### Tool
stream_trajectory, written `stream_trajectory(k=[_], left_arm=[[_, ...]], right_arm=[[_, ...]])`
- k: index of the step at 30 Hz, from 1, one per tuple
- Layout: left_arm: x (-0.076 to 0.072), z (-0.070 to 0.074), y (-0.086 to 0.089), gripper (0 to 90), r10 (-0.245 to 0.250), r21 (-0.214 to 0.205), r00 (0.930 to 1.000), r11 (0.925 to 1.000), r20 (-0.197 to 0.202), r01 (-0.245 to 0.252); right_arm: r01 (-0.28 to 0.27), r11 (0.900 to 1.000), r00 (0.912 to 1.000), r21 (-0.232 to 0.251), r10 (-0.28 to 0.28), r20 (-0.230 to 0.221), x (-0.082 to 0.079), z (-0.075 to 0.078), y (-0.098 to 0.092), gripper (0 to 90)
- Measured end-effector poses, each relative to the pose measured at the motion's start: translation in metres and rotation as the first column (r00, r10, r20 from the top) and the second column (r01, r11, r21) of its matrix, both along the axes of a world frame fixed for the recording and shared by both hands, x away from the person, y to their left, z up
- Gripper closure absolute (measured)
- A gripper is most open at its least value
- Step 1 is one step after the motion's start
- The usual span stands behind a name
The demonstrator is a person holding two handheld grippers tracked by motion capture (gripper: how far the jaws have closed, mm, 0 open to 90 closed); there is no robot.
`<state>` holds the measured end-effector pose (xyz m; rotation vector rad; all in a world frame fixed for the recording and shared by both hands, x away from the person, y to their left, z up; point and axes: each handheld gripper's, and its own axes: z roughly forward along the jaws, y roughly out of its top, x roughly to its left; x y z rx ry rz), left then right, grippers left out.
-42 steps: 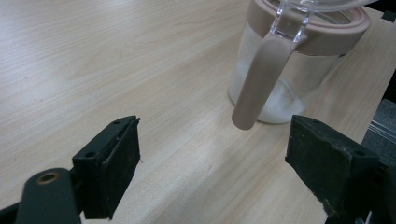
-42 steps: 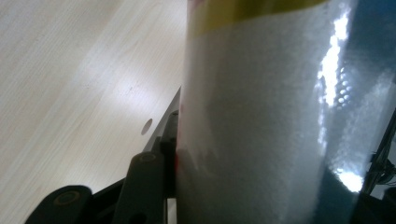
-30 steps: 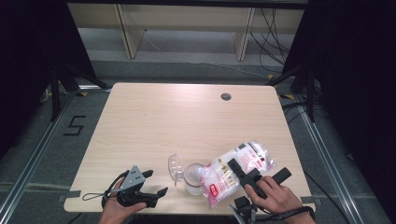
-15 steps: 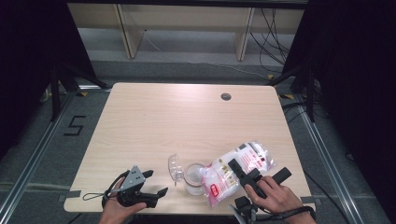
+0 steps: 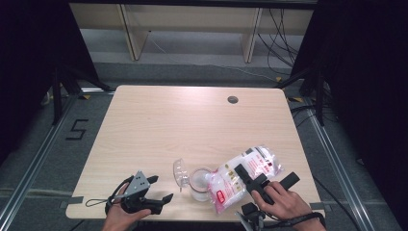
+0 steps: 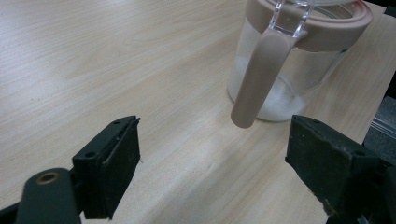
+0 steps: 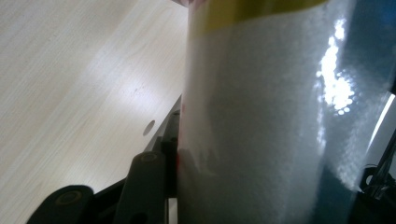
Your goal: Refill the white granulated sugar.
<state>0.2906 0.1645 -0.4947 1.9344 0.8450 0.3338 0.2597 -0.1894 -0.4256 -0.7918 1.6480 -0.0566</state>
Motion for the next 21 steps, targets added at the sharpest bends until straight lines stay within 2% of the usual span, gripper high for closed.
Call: stream_trajectory(k=[1, 2, 4, 5, 8, 10, 14, 16, 18, 19, 21], left_arm=[[0.0008, 0.0002, 0.0006, 16.9, -0.01, 0.009, 0.9999, 0.9999, 0.01, 0.01], [0.0, -0.0001, 0.0004, 16.9, -0.001, 0.005, 1.0, 1.0, -0.006, 0.001], [-0.0002, -0.0003, -0.0004, 16.9, 0.002, -0.004, 1.0, 1.0, -0.006, -0.002], [-0.0003, -0.0002, -0.0004, 16.9, 0.002, -0.004, 1.0, 1.0, -0.006, -0.002], [-0.0004, -0.0003, -0.0003, 16.9, 0.004, -0.004, 1.0, 1.0, -0.006, -0.004], [0.0008, 0.0002, 0.0008, 16.9, -0.01, 0.011, 0.9999, 0.9999, 0.011, 0.01], [0.0, -0.0001, 0.0004, 16.9, -0.001, 0.006, 1.0, 1.0, -0.005, 0.001], [-0.0002, -0.0003, -0.0003, 16.9, 0.003, -0.003, 1.0, 1.0, -0.005, -0.003], [0.0006, 0.0004, 0.0007, 16.9, -0.009, 0.009, 0.9999, 0.9999, 0.01, 0.009], [0.0007, 0.0005, 0.0008, 16.9, -0.009, 0.011, 0.9999, 0.9999, 0.011, 0.009], [0.0007, 0.0005, 0.0009, 16.9, -0.009, 0.01, 0.9999, 0.9999, 0.011, 0.009]], right_arm=[[-0.002, 1.0, 1.0, -0.001, 0.002, 0.001, 0.0, -0.0005, 0.0001, 63.5], [-0.002, 1.0, 1.0, -0.004, 0.002, 0.0, 0.0001, -0.0006, 0.0003, 63.5], [-0.003, 1.0, 1.0, -0.009, 0.003, -0.002, 0.0002, -0.0005, 0.0006, 63.6], [-0.048, 0.9985, 0.9988, 0.027, 0.048, 0.002, 0.0031, -0.0028, -0.0005, 63.6], [-0.047, 0.9988, 0.9989, 0.015, 0.046, 0.007, 0.0027, -0.0017, 0.0001, 63.8], [-0.048, 0.9987, 0.9988, 0.015, 0.048, 0.004, 0.0026, -0.0016, -0.0002, 63.9], [-0.048, 0.9988, 0.9988, 0.01, 0.048, 0.003, 0.0033, -0.002, -0.0003, 64.4], [-0.045, 0.9989, 0.999, 0.012, 0.045, 0.003, 0.0033, -0.0015, -0.0006, 64.7], [-0.045, 0.9989, 0.999, 0.015, 0.045, 0.004, 0.0032, -0.0012, -0.0009, 65.0], [-0.046, 0.9983, 0.9989, 0.037, 0.046, -0.006, 0.0032, -0.0025, -0.0014, 65.2], [-0.046, 0.9982, 0.9989, 0.039, 0.046, -0.008, 0.0032, -0.0027, -0.0015, 65.3]])
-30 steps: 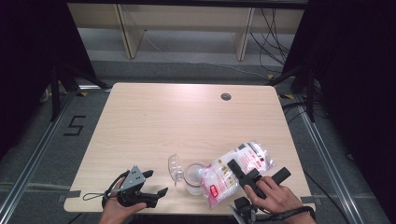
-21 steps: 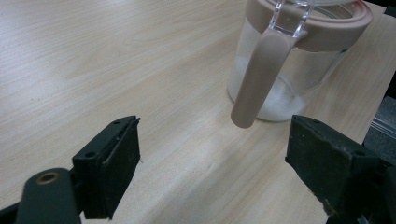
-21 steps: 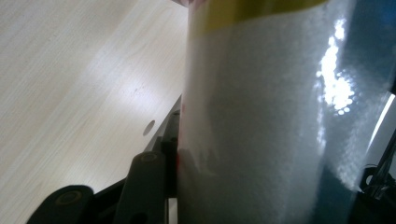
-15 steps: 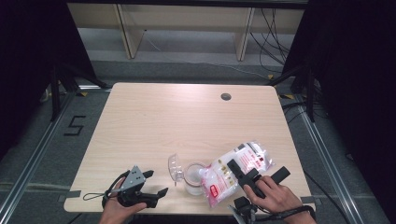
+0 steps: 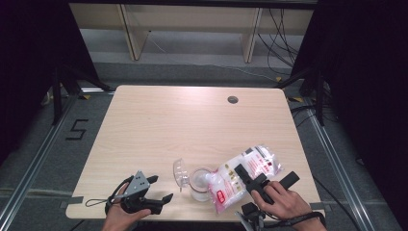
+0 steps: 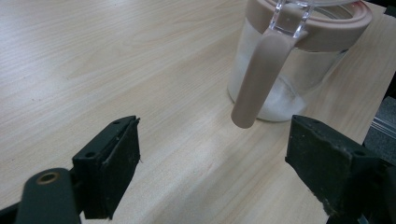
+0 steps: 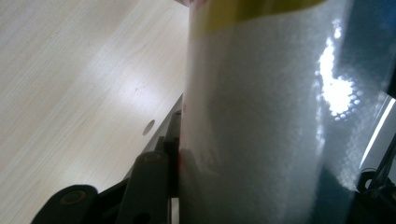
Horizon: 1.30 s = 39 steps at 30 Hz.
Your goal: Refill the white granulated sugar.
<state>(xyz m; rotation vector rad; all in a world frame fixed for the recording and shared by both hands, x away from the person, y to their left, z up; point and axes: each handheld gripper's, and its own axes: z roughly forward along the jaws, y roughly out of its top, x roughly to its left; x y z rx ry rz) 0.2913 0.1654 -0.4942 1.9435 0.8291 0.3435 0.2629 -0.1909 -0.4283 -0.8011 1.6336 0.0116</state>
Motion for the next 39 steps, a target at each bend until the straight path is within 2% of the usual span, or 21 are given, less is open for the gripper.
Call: stream_trajectory(k=[3, 5, 8, 9, 11, 13, 17, 18, 24, 26, 27, 31, 34, 39], left_arm=[[0.0, -0.0002, -0.0003, 16.9, 0.0, -0.001, 1.0, 1.0, -0.001, 0.0], [-0.0011, -0.0005, -0.0012, 16.9, 0.013, -0.013, 0.9998, 0.9998, -0.016, -0.013], [0.0001, 0.0001, -0.0001, 16.9, -0.002, 0.0, 1.0, 1.0, 0.001, 0.002], [-0.0012, -0.0003, -0.001, 16.9, 0.012, -0.011, 0.9998, 0.9999, -0.017, -0.013], [-0.0011, -0.0001, -0.0008, 16.9, 0.01, -0.008, 0.9998, 0.9999, -0.015, -0.01], [-0.0008, -0.0004, -0.0009, 16.9, 0.01, -0.012, 0.9999, 0.9999, -0.014, -0.01], [-0.0009, 0.0, -0.0006, 16.9, 0.006, -0.009, 0.9999, 0.9999, -0.011, -0.006], [-0.0008, 0.0002, -0.0004, 16.9, 0.003, -0.005, 1.0, 1.0, -0.007, -0.003], [-0.0008, -0.0002, -0.0007, 16.9, 0.009, -0.012, 0.9999, 0.9999, -0.013, -0.009], [-0.0008, -0.0002, -0.0008, 16.9, 0.009, -0.012, 0.9999, 0.9999, -0.013, -0.009], [-0.0009, -0.0001, -0.0008, 16.9, 0.009, -0.012, 0.9999, 0.9999, -0.013, -0.009], [-0.0011, 0.0, -0.0009, 16.9, 0.01, -0.015, 0.9999, 0.9998, -0.012, -0.01], [-0.0007, 0.0003, 0.0, 16.9, 0.007, -0.002, 0.9999, 1.0, -0.012, -0.007], [-0.0009, -0.0002, -0.0008, 16.9, 0.008, -0.013, 0.9999, 0.9999, -0.013, -0.008]], right_arm=[[-0.002, 0.9998, 1.0, -0.018, 0.002, 0.009, -0.0002, 0.0002, 0.0002, 65.7], [-0.003, 0.9998, 1.0, -0.018, 0.003, 0.009, 0.0001, -0.0006, 0.0, 65.9], [-0.004, 0.9998, 1.0, -0.022, 0.005, 0.006, 0.0002, -0.0012, 0.0001, 66.1], [-0.005, 0.9998, 1.0, -0.021, 0.005, 0.005, 0.0002, -0.0013, 0.0002, 66.1], [-0.007, 1.0, 0.9999, -0.004, 0.007, -0.008, 0.0003, -0.003, 0.0003, 66.3], [-0.006, 0.9998, 1.0, -0.02, 0.006, 0.004, -0.0001, -0.0013, 0.0008, 66.4], [-0.006, 0.9999, 0.9999, -0.015, 0.006, 0.008, -0.0006, 0.0004, 0.0005, 66.6], [-0.006, 1.0, 1.0, 0.004, 0.006, -0.002, -0.0005, -0.0008, 0.0, 66.7], [-0.002, 0.9999, 1.0, -0.012, 0.002, 0.009, -0.0007, 0.0009, -0.0006, 66.9], [-0.003, 0.9999, 1.0, -0.011, 0.003, 0.007, -0.0005, 0.0007, -0.0007, 67.0], [-0.004, 1.0, 1.0, 0.006, 0.004, -0.005, -0.0004, -0.0008, -0.001, 67.0], [-0.005, 1.0, 1.0, 0.006, 0.005, -0.004, -0.0003, -0.0006, -0.0008, 67.2], [-0.005, 1.0, 1.0, -0.003, 0.005, 0.001, -0.0004, -0.0004, -0.0006, 67.2], [-0.006, 1.0, 1.0, 0.004, 0.006, -0.005, -0.0001, -0.0007, -0.001, 67.3]])
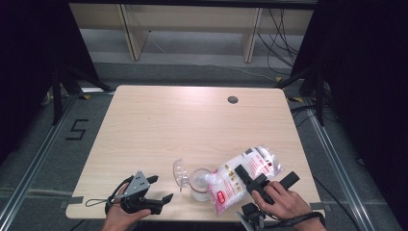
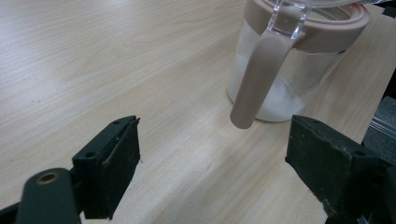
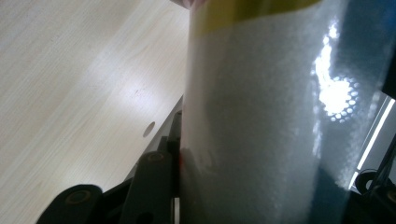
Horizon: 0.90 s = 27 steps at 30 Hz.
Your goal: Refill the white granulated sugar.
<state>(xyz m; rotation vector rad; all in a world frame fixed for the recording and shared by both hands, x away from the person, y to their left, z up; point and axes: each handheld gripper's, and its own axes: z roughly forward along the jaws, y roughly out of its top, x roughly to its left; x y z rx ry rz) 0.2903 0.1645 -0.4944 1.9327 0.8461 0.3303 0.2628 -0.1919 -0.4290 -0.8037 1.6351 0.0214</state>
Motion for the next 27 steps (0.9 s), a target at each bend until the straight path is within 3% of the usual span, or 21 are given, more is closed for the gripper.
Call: stream_trajectory(k=[1, 8, 16, 17, 27], left_arm=[[0.0, 0.0, 0.0, 16.9, 0.0, 0.0, 1.0, 1.0, 0.0, 0.0], [0.0009, 0.0005, 0.0009, 16.9, -0.018, 0.022, 0.9997, 0.9996, 0.015, 0.018], [0.001, 0.0003, 0.001, 16.9, -0.019, 0.019, 0.9997, 0.9996, 0.016, 0.019], [0.001, 0.0004, 0.001, 16.9, -0.02, 0.02, 0.9997, 0.9996, 0.016, 0.019], [0.0011, 0.0004, 0.0011, 16.9, -0.018, 0.019, 0.9997, 0.9997, 0.017, 0.017]], right_arm=[[-0.002, 0.9998, 0.9999, -0.018, 0.003, 0.012, 0.0, 0.0015, 0.0001, 67.4], [0.002, 1.0, 1.0, 0.001, -0.002, 0.003, 0.0003, 0.001, -0.0014, 67.5], [0.002, 0.9997, 0.9999, -0.023, -0.002, 0.014, 0.0003, 0.0026, -0.0018, 67.7], [0.001, 1.0, 1.0, -0.005, -0.001, 0.002, 0.0005, 0.0011, -0.0023, 67.7], [0.001, 0.9999, 1.0, -0.015, -0.001, 0.008, -0.0004, 0.0035, -0.0018, 67.9]])
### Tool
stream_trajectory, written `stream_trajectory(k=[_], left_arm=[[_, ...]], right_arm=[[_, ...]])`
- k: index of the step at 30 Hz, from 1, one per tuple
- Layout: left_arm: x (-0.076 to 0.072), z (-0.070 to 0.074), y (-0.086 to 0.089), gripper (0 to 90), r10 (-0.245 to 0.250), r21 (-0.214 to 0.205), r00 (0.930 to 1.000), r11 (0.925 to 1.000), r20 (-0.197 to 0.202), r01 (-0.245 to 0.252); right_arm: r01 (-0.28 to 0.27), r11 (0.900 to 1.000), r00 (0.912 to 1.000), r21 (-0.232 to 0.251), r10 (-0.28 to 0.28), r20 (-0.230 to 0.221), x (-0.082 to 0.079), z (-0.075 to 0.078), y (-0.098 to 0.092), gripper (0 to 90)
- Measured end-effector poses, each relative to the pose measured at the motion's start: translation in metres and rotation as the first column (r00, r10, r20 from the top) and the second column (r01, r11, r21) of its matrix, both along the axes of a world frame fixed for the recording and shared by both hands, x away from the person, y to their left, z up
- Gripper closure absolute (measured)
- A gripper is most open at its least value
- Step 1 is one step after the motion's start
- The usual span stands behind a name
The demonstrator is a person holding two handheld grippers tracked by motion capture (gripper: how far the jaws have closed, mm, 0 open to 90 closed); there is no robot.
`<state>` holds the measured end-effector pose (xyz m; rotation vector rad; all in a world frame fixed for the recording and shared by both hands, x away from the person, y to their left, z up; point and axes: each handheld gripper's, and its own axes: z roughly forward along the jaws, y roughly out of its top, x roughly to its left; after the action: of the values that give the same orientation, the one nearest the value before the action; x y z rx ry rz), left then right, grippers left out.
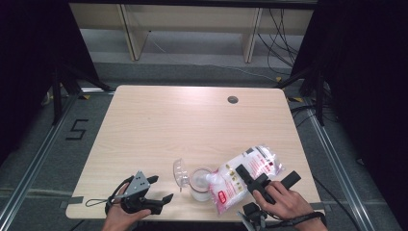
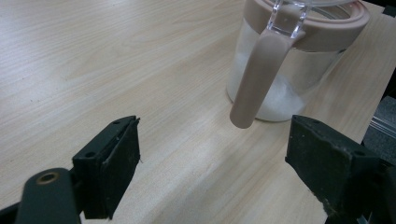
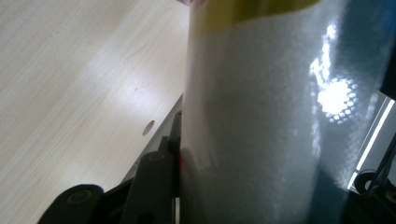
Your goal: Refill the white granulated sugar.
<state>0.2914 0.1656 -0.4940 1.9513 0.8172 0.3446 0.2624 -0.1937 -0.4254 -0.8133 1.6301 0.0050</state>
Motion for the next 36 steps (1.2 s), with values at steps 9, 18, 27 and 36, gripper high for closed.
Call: stream_trajectory(k=[9, 18, 27, 36], left_arm=[[-0.0001, 0.0002, 0.0, 16.9, -0.002, 0.003, 1.0, 1.0, 0.0, 0.002], [-0.0013, 0.0002, -0.0006, 16.9, 0.013, -0.009, 0.9998, 0.9999, -0.013, -0.013], [-0.0013, 0.0005, -0.0006, 16.9, 0.021, -0.012, 0.9997, 0.9997, -0.011, -0.021], [-0.0012, 0.0003, -0.0007, 16.9, 0.018, -0.016, 0.9998, 0.9997, -0.01, -0.018]], right_arm=[[0.0, 1.0, 1.0, -0.009, 0.0, 0.006, 0.0002, 0.0007, -0.0002, 68.4], [-0.007, 0.9999, 1.0, 0.012, 0.007, -0.005, 0.0003, 0.0, -0.001, 68.8], [-0.005, 0.9999, 1.0, 0.013, 0.005, -0.006, 0.0004, 0.0, -0.0016, 69.1], [-0.001, 1.0, 1.0, 0.002, 0.001, 0.003, 0.0003, 0.0025, -0.0025, 69.4]])
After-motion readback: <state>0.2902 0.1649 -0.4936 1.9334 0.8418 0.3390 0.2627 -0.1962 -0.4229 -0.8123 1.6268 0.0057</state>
